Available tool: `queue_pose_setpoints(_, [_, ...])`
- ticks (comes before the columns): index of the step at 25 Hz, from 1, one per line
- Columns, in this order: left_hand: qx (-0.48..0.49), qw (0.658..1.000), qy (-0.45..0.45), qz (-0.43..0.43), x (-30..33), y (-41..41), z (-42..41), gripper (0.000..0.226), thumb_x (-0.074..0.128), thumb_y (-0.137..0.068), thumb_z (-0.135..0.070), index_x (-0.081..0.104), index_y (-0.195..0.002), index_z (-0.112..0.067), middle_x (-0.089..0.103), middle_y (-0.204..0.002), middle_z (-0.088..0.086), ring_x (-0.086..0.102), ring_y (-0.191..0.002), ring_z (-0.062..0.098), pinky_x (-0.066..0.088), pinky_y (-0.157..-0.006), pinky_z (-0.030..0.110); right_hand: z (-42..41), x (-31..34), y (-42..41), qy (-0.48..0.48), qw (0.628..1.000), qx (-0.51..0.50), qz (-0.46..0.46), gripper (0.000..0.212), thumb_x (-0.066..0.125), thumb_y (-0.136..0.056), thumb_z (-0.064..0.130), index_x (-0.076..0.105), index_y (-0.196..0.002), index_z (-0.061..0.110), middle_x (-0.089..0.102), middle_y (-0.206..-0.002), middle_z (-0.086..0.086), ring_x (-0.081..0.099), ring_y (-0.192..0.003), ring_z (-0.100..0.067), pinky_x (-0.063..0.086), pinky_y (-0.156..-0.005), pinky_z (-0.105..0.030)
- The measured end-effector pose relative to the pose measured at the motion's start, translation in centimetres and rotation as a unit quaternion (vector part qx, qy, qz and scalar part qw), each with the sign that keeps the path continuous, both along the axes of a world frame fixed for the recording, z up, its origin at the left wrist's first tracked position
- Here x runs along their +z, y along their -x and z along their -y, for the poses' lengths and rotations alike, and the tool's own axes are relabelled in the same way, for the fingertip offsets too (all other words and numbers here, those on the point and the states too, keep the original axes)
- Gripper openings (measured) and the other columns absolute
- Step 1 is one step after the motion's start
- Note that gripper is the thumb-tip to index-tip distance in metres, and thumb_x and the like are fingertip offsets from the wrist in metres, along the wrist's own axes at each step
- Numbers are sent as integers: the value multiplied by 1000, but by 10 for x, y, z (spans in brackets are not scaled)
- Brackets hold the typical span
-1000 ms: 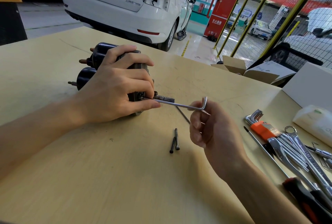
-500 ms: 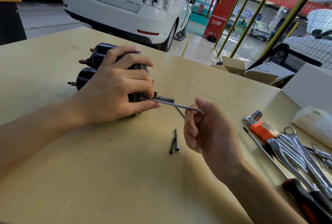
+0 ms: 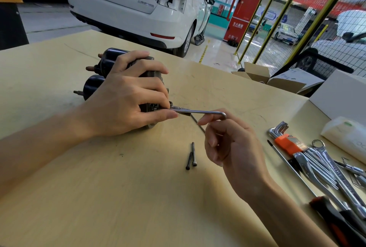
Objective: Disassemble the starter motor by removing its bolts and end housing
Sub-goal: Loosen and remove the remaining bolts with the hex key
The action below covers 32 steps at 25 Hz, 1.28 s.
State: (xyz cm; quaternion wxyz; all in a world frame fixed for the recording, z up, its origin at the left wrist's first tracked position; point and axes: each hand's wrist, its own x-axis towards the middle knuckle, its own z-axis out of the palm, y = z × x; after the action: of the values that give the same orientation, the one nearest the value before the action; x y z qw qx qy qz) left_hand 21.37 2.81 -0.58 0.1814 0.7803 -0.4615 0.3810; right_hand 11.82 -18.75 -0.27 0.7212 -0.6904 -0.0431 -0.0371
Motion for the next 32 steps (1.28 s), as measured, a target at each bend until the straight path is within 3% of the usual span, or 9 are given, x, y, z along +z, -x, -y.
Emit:
queue_pose_setpoints(8, [3, 1000, -1, 3, 0, 0, 0, 21, 69, -88, -43, 76, -82, -25, 71, -93, -14, 55, -123, 21, 23, -114, 47, 2, -2, -4, -12, 997, -72, -27, 27, 41, -97, 8, 67, -92, 12, 45, -52, -1, 36, -40, -15, 28, -36, -21])
queue_pose_setpoints(13, [4, 1000, -8, 1, 1, 1, -1, 26, 67, -88, -48, 75, -80, -25, 71, -93, -15, 55, -124, 21, 23, -114, 46, 2, 0, -4, -41, 996, -50, -55, 40, 43, -99, 34, 60, -69, 15, 44, -51, -1, 38, -40, -15, 30, -37, -22])
queue_pose_setpoints(17, [4, 1000, -10, -5, 1, 2, -1, 28, 65, -88, -50, 75, -80, -26, 71, -94, -15, 54, -125, 21, 22, -115, 45, 0, 3, -3, -36, 997, -19, -64, 37, 57, -89, 43, 55, -66, 14, 42, -50, -1, 36, -41, -16, 29, -37, -22])
queue_pose_setpoints(21, [4, 1000, -10, -8, 2, 2, -1, 29, 63, -88, -51, 75, -80, -25, 71, -94, -13, 52, -125, 21, 21, -115, 45, 0, 3, -1, -26, 998, -29, -46, 23, 72, -76, 31, 59, -73, 12, 42, -52, -2, 35, -42, -17, 29, -37, -21])
queue_pose_setpoints(26, [5, 1000, -12, -5, 2, 2, -1, 29, 63, -88, -51, 75, -80, -26, 71, -94, -14, 53, -125, 21, 22, -115, 45, 1, 2, 0, -45, 999, -12, -24, 4, 65, -73, 20, 64, -73, 16, 47, -56, -3, 35, -40, -15, 29, -38, -19])
queue_pose_setpoints(32, [9, 1000, -9, 5, 1, 2, 0, 26, 66, -88, -48, 75, -80, -25, 71, -93, -14, 53, -124, 20, 23, -114, 46, 2, 0, 0, -14, 1000, -7, 5, 12, 62, -73, 14, 70, -81, 9, 67, -71, -9, 48, -39, -16, 37, -38, -21])
